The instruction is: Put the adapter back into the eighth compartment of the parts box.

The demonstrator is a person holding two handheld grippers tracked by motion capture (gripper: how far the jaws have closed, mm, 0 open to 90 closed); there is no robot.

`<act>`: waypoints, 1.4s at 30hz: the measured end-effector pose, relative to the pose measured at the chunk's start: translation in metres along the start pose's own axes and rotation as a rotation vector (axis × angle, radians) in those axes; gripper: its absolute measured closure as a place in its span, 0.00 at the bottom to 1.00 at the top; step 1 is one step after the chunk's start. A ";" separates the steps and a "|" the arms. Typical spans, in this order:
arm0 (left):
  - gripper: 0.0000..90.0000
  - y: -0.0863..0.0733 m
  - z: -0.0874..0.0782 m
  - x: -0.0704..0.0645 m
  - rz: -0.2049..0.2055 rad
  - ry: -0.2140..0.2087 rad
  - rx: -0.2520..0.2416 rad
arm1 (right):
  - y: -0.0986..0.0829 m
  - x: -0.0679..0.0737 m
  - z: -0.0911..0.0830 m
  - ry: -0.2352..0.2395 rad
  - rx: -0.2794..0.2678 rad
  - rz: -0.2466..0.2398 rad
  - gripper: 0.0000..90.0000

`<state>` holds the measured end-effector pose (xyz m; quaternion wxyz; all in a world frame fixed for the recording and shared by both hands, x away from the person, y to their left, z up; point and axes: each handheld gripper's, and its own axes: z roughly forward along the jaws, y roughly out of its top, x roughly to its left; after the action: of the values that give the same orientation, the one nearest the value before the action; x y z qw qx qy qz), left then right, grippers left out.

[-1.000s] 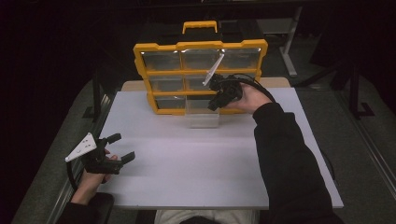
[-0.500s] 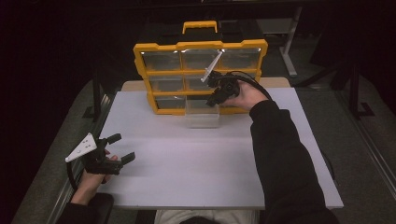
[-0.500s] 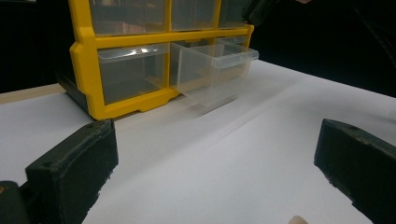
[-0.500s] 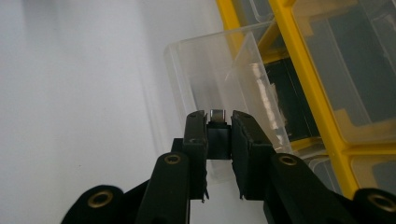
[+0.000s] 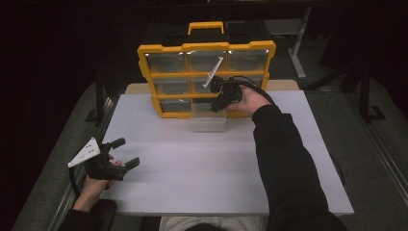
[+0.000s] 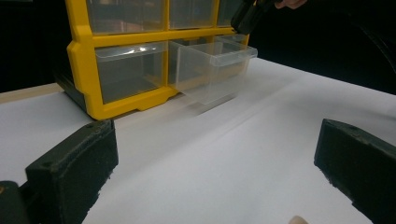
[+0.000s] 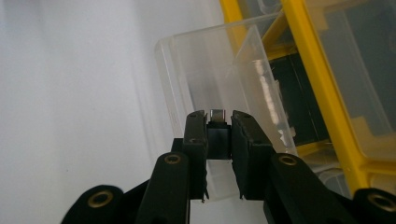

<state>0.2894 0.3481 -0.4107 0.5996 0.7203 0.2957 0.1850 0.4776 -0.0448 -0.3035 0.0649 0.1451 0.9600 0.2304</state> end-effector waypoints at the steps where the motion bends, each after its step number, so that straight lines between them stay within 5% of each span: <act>1: 0.00 0.000 0.000 0.000 0.000 0.000 0.000 | 0.001 0.000 0.002 0.000 0.008 -0.003 0.84; 28: 0.00 0.000 -0.001 0.000 -0.002 0.001 0.000 | 0.007 -0.006 0.028 0.013 0.027 0.006 0.83; 32: 0.00 0.000 -0.001 0.000 -0.002 0.001 0.001 | 0.006 -0.007 0.027 0.012 0.026 0.026 0.71; 42: 0.00 0.000 -0.001 -0.001 -0.001 -0.001 0.002 | 0.001 -0.007 0.015 0.006 0.010 0.045 0.58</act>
<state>0.2882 0.3483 -0.4108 0.5991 0.7207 0.2961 0.1841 0.4871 -0.0402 -0.3159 0.0562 0.1662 0.9579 0.2273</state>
